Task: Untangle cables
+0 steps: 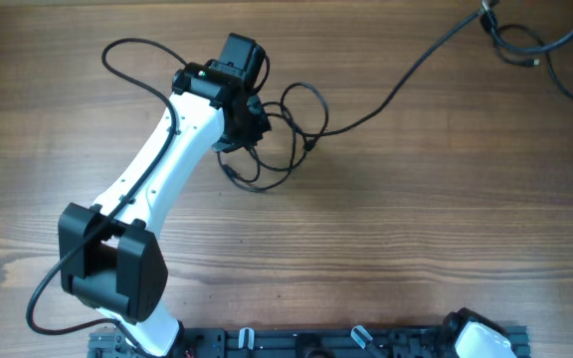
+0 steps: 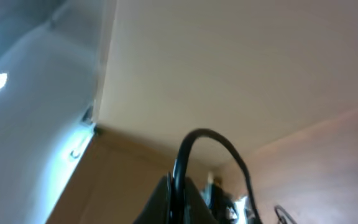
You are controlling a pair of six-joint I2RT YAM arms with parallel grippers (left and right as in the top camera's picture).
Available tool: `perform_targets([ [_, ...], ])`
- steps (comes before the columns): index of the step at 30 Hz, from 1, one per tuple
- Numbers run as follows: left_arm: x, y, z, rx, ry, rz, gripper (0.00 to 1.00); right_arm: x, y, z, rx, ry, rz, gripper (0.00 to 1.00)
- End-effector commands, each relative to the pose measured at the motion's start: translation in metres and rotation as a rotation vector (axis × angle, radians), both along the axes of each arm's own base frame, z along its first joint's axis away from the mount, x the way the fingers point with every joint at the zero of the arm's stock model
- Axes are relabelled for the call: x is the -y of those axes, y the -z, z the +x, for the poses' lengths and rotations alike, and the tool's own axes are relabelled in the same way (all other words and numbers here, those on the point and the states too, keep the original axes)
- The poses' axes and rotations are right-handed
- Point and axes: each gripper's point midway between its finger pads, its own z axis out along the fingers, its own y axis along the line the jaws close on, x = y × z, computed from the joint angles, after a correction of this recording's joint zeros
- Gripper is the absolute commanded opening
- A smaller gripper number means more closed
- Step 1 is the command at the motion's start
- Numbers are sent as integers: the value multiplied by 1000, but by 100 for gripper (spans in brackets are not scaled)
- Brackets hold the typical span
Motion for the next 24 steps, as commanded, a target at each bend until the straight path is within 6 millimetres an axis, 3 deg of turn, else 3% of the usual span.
perform_targets([
  [1,-6,1,2,5,-29,25,14,37,41,12,-84,229,-184,4],
  [4,-5,0,4,11,-31,22,19,52,82,5,-240,306,-258,5],
  [7,2,0,4,7,-22,-17,23,47,90,0,-273,281,-257,5],
  [13,33,-4,-2,-30,55,-182,26,-5,94,6,-255,72,-258,4],
  [17,45,-7,-4,-25,103,-215,26,-52,121,32,-297,-114,-278,4],
  [18,50,-7,-6,-24,117,-216,29,-58,127,40,-308,-140,-279,4],
  [19,56,-7,-8,-21,133,-217,42,-60,134,48,-321,-151,-275,4],
  [21,69,-8,-9,-2,164,-220,54,-59,144,57,-349,-157,-268,4],
  [24,79,5,-4,2,178,-206,61,-58,148,60,-361,-157,-269,4],
])
